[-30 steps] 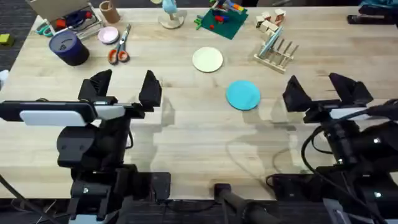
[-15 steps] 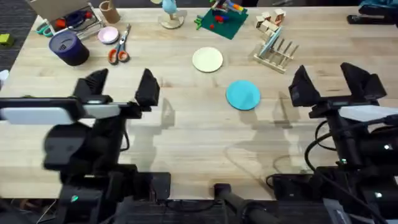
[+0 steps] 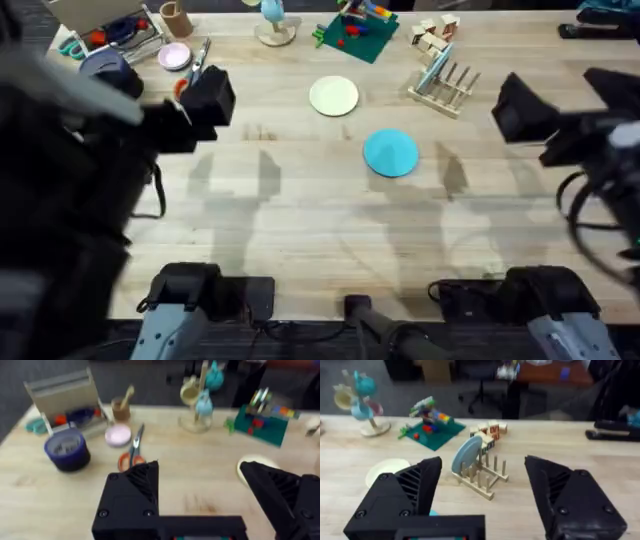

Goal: Pick up the plates from the table one by one and place each into a slot on the dish rack.

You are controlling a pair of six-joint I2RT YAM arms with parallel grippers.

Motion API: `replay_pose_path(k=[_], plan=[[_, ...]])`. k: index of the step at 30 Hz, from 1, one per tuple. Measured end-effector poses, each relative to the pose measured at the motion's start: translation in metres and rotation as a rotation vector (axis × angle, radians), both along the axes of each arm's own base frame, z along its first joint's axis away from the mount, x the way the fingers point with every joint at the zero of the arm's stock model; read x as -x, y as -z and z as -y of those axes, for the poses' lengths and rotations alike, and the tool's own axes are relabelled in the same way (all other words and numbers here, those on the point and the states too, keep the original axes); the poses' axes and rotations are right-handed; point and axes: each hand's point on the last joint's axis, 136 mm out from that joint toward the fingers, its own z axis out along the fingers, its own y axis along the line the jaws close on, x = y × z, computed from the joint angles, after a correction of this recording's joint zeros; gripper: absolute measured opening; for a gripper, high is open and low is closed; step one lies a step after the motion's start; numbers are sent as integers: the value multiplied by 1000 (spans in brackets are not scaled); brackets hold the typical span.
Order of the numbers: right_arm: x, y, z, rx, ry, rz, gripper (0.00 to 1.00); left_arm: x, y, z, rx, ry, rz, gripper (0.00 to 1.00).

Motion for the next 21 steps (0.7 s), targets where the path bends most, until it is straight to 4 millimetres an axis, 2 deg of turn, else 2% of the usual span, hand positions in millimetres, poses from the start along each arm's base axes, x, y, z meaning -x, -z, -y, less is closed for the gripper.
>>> replay_pose_path(k=[5, 10, 16, 21], plan=[[-17, -8, 0, 1, 0, -198, 995, -19, 6, 0, 1, 1, -235, 993], [-38, -5, 0, 1, 0, -393, 995, -42, 10, 2, 7, 8, -406, 993], [-65, 13, -1, 3, -1, -599, 995, -66, 25, 5, 17, 23, -580, 993], [-85, 26, -5, 7, -14, -656, 995, -88, 39, 6, 21, 29, -639, 993]])
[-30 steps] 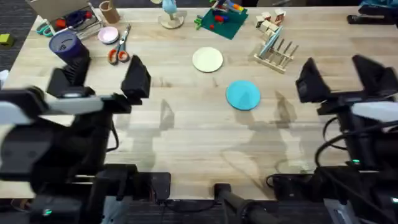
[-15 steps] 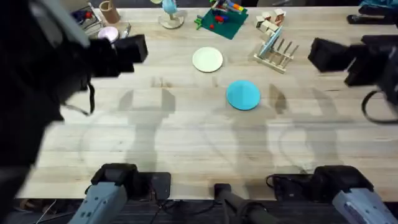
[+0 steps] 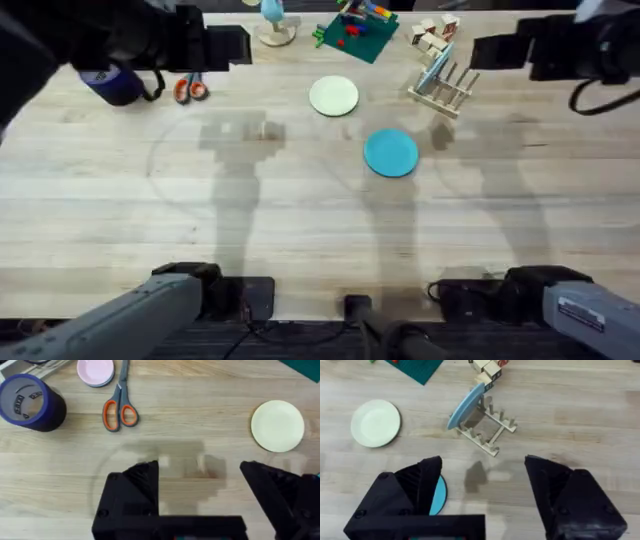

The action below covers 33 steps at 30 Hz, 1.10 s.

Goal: Pick up the plates from the table one by one and place each into a slot on the dish rack.

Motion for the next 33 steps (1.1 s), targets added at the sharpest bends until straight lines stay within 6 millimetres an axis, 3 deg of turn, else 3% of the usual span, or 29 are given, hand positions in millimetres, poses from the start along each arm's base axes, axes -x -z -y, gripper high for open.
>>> replay_pose_path(k=[7, 12, 13, 14, 24, 33], plan=[[-6, 17, -2, 1, -4, -52, 996, -9, 12, 2, 13, 4, -25, 969], [-6, 17, -2, 1, -4, -53, 996, -11, 10, 8, 39, 22, -16, 173], [-6, 17, -2, 1, -4, -52, 996, -12, 9, 10, 49, 35, -10, 80], [-6, 17, -2, 1, -4, -52, 996, -14, 8, 15, 69, 50, 0, 51], [-6, 17, -2, 1, -4, -52, 996, -35, -7, 70, 366, 288, 73, 42], [-6, 16, -2, 1, -4, -52, 996, -55, 35, 106, 601, 426, -38, 42]])
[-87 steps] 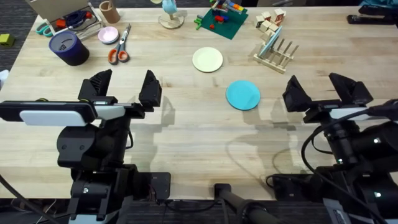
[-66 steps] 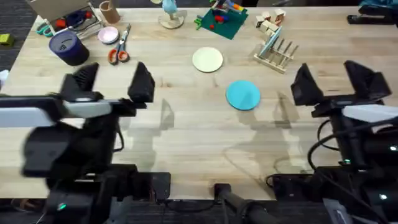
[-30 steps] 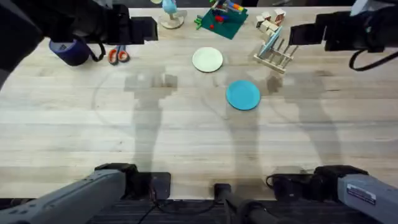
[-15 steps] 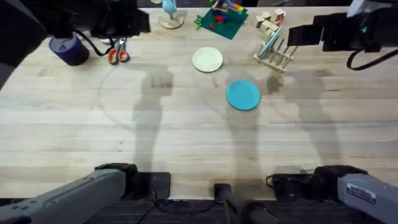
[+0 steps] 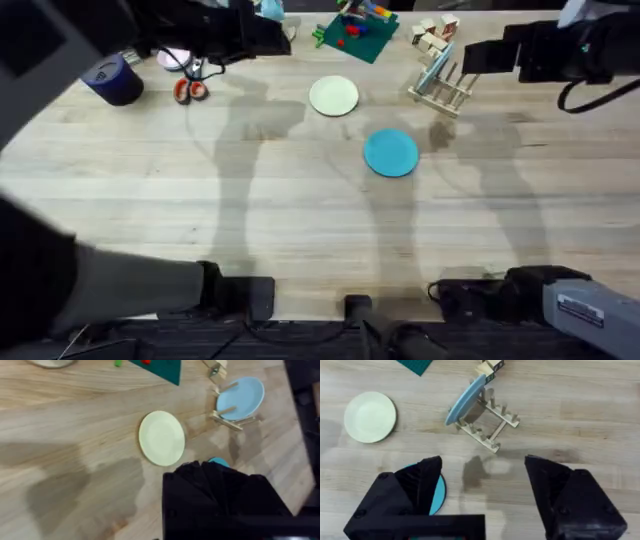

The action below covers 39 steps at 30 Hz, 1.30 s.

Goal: Pick up the plates from the table one by one and place each into a slot on the dish rack.

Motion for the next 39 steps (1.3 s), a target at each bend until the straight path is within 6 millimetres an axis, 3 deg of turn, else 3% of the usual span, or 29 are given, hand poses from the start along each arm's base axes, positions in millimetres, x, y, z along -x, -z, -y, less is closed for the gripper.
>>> replay_pose_path(k=[12, 19, 39], plan=[[0, 0, 0, 0, 0, 0, 996, -28, 64, 28, 134, 113, -71, 43], [0, 0, 0, 0, 0, 0, 995, -33, 87, 52, 170, 155, -96, 43], [0, 0, 0, 0, 0, 0, 996, -36, 147, 54, 210, 128, -231, 42]])
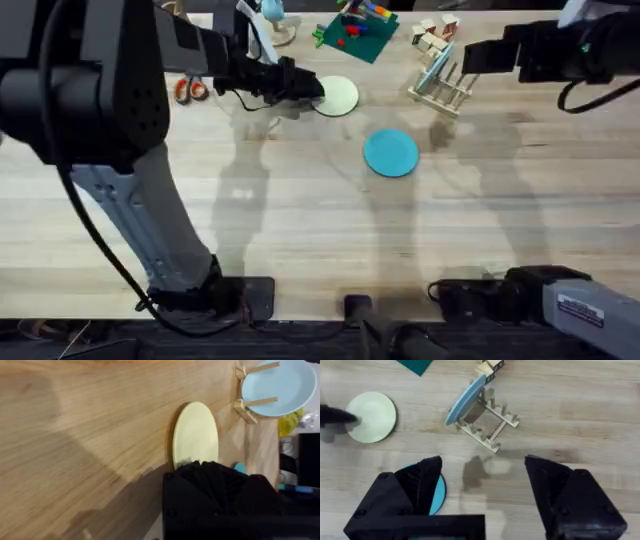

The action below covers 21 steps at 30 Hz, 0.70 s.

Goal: Pick up the plates from the table one by one and place each into a slot on the dish rack.

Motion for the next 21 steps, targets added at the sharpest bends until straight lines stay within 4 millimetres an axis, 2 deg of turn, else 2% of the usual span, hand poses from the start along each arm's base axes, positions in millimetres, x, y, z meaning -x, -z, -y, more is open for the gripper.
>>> replay_pose_path(k=[21], plan=[[0, 0, 0, 0, 0, 0, 996, -2, 7, 5, 67, 28, -23, 42]])
